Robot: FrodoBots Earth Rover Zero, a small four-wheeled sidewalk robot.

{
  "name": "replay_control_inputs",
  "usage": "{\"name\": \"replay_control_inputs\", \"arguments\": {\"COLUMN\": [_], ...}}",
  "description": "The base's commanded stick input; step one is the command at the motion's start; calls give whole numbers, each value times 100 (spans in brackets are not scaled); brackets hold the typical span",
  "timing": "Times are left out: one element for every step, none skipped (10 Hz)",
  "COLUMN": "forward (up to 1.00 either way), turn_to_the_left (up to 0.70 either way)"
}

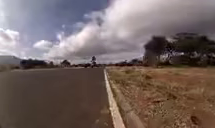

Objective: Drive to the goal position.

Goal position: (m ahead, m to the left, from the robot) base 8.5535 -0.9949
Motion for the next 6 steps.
{"name": "replay_control_inputs", "arguments": {"forward": [87, 87, 89, 90, 90, 88], "turn_to_the_left": [0, 0, 0, 0, 0, 0]}}
